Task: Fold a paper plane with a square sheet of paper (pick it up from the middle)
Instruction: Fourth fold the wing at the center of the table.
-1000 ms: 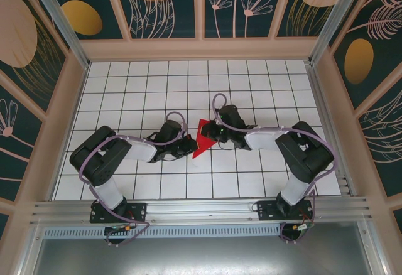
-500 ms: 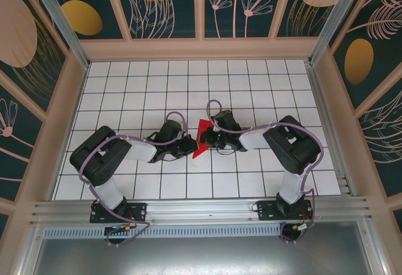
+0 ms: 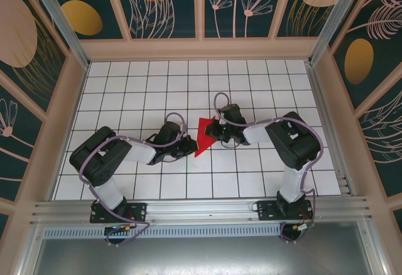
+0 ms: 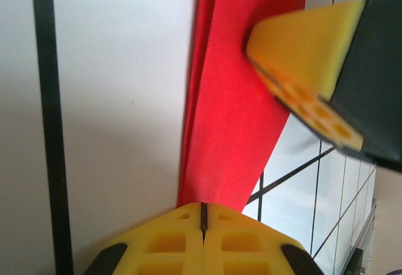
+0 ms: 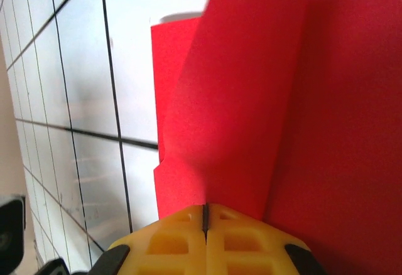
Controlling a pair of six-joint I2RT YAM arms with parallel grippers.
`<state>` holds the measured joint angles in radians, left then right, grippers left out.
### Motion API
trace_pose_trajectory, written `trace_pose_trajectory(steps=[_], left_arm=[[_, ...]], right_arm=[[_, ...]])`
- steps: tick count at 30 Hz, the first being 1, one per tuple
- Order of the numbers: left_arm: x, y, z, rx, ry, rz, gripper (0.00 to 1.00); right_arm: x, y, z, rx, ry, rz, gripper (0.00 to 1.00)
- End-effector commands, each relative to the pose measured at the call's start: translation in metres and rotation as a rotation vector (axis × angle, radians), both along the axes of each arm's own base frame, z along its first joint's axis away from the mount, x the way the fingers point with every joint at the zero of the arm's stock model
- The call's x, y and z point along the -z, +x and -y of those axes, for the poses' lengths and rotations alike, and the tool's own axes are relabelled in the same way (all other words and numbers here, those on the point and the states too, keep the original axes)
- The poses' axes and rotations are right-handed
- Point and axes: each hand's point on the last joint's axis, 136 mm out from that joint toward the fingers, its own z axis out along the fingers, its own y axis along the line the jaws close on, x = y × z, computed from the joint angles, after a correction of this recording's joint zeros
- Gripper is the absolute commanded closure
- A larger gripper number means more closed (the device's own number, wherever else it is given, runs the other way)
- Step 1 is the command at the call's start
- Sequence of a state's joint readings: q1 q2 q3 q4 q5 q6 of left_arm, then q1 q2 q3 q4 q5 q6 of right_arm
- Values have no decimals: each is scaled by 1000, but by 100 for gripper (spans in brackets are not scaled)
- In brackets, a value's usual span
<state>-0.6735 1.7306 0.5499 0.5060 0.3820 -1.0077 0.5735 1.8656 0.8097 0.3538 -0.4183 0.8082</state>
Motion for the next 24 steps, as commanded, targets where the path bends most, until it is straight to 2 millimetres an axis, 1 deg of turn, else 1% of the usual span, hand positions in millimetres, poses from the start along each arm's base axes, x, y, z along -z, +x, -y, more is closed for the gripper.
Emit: trace_pose_trajectory(steps=[1,3,5,7,9,11,14,17,19,22,24], left_arm=[[86,-63,-74,-30,346,-259,100],[86,-64,-74,-31,348,-260,100],[85,-63,-74,-31,344,-257,100],[84,-62,-72,-27,340,-257,100],[78,-60,-69,-25,322,-242,100],[63,-53,-63,-27,286,-205,100],[28,-36,-51,-43,215,-122,100],[-12,-18,-37,-49,143,-33,100],[-36,-6,-28,-52,107,20,96],[-56,5,-15,-31,63,56,94],[-59,8,-7,-16,46,47,93]], right_arm=[[31,27,44,123,-145,-11,95],[34,32,51,140,-153,-16,95],[31,36,55,149,-140,-14,94],[29,38,54,145,-131,-12,94],[28,36,49,128,-113,-20,94],[30,30,44,116,-102,-31,94],[31,20,36,99,-92,-36,94],[28,10,28,86,-73,-43,95],[25,3,24,83,-58,-46,95],[22,-11,13,72,-47,-51,95],[20,-19,9,69,-42,-53,94]])
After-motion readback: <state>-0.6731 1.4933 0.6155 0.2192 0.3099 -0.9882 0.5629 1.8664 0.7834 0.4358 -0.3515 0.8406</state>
